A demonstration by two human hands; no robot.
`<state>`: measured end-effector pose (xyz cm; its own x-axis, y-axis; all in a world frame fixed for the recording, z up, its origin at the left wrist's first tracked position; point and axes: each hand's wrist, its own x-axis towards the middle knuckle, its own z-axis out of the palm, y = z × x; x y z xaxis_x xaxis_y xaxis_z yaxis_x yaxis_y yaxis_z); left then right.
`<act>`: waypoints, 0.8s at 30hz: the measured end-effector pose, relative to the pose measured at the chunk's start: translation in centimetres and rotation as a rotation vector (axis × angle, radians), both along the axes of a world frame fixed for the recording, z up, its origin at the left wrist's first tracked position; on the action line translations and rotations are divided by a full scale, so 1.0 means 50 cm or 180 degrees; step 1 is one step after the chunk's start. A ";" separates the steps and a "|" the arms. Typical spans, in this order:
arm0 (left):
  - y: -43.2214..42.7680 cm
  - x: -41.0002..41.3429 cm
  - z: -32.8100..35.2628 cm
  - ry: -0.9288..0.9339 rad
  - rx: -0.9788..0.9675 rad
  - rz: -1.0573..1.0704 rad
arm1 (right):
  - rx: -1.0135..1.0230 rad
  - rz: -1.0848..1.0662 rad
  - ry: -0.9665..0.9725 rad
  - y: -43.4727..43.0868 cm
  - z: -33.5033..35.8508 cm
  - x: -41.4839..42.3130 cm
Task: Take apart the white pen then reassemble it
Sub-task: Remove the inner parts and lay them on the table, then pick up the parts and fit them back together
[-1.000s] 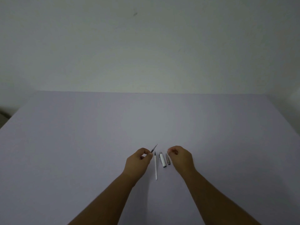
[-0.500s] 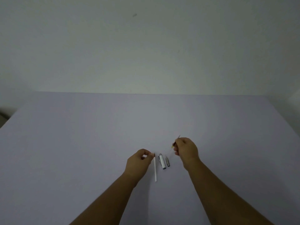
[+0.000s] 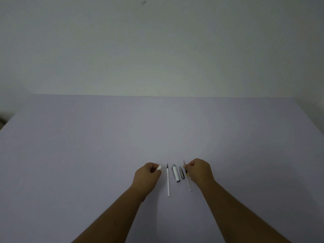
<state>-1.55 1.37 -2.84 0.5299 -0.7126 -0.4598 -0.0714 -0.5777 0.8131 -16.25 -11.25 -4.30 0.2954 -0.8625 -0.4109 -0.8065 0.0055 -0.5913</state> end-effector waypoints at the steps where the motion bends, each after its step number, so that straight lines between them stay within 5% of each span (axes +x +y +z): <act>1: 0.000 0.001 0.000 -0.0025 0.0004 -0.0011 | 0.0000 -0.0008 -0.0002 0.001 0.000 0.000; 13: 0.022 0.020 0.000 -0.0192 0.0029 0.0026 | -0.0438 -0.0105 -0.0231 0.039 0.030 0.026; 19: 0.038 0.026 -0.005 -0.0329 0.0120 0.0070 | -0.0493 0.1032 0.0722 0.093 0.015 0.087; 24: 0.065 0.037 -0.009 -0.0368 0.0192 0.0093 | -0.0812 0.1332 0.1027 0.136 -0.014 0.101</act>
